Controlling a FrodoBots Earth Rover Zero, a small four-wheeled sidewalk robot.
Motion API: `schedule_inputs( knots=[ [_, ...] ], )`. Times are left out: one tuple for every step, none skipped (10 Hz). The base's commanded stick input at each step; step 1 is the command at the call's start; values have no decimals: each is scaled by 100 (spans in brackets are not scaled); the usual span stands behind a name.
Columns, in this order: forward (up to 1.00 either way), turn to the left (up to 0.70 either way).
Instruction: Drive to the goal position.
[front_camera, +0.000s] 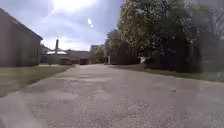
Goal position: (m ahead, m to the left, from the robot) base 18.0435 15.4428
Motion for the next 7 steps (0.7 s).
schedule_inputs(
  knots=[
    [100, 0],
    [100, 0],
    [100, 0],
    [100, 0],
    [100, 0],
    [100, 0],
    [100, 0]
  ],
)
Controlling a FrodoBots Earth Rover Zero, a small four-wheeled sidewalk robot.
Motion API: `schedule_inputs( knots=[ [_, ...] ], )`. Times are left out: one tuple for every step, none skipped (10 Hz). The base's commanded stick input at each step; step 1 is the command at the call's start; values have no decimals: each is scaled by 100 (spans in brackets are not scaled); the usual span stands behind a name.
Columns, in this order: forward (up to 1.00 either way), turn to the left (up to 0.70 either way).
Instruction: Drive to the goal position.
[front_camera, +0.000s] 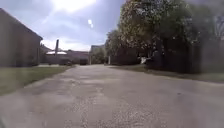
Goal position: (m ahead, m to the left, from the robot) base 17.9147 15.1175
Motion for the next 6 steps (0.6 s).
schedule_inputs(
  knots=[
    [100, 0],
    [100, 0],
    [100, 0],
    [100, 0],
    [100, 0],
    [100, 0]
  ],
)
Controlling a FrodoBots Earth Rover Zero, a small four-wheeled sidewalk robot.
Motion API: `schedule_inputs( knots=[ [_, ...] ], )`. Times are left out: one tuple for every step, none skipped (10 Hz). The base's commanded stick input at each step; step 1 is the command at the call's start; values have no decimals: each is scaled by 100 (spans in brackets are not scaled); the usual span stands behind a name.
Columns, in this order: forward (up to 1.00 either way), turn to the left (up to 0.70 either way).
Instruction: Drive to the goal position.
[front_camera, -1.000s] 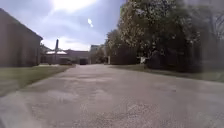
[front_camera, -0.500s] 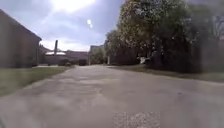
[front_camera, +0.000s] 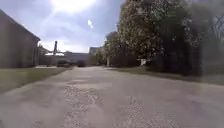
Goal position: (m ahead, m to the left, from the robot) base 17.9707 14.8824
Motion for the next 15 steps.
schedule_inputs(
  knots=[
    [100, 0],
    [100, 0],
    [100, 0],
    [100, 0],
    [100, 0],
    [100, 19],
    [100, 27],
    [100, 16],
    [100, 0],
    [100, 0],
    [100, 0],
    [100, 0],
    [100, 0],
    [100, 0],
    [100, 0]
  ],
)
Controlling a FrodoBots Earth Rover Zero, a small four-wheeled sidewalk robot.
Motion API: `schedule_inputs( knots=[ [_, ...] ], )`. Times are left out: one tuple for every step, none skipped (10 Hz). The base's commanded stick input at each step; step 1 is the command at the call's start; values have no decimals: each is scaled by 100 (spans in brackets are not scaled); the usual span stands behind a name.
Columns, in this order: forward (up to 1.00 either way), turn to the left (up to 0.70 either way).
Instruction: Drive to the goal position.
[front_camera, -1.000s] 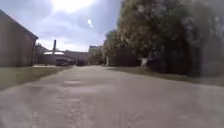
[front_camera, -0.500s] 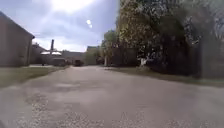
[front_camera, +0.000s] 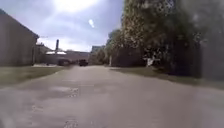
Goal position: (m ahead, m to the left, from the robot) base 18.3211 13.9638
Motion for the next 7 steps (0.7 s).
schedule_inputs(
  knots=[
    [100, 0],
    [100, 0],
    [100, 0],
    [100, 0],
    [100, 0],
    [100, 0],
    [100, 0]
  ],
)
